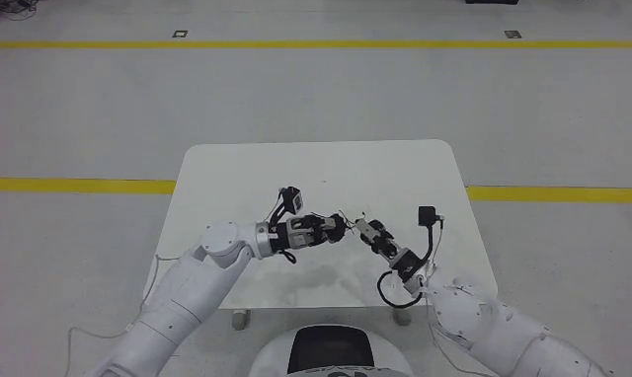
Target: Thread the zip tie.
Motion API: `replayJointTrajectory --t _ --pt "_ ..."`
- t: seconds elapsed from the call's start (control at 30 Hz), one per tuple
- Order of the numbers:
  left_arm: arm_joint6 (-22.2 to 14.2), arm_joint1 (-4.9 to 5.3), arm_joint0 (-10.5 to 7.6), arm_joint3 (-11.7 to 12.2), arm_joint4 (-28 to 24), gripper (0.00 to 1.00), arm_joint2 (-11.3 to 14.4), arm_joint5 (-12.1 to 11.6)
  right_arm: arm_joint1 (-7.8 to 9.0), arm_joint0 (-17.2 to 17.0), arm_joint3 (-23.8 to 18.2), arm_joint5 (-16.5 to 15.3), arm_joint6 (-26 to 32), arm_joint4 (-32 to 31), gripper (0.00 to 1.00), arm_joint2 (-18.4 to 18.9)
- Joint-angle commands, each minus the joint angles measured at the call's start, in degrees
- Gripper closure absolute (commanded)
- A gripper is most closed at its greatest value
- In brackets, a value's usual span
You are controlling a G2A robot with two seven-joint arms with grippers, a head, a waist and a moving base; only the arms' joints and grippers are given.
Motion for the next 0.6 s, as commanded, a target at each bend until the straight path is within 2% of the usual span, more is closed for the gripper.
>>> replayJointTrajectory --t 0.0,0.3,0.43,0.57 --pt "0.3 0.0 0.02 0.1 -0.8 1.0 -0.1 0.0 -0.32 -1.4 -0.3 0.0 2.9 -0.1 0.0 2.4" --pt "0.5 0.08 -0.27 0.6 -2.4 1.0 0.0 0.1 -2.38 -6.7 -1.6 0.0 15.8 1.2 0.0 11.7" --pt "0.0 0.14 -0.27 1.1 -3.9 1.0 -0.2 0.1 -3.71 -9.0 -1.2 0.0 24.8 5.6 0.0 17.2" --pt "-0.6 0.24 -0.32 1.5 -4.8 1.0 -0.4 0.0 -5.96 -11.8 0.4 0.0 37.2 13.8 0.0 25.4"
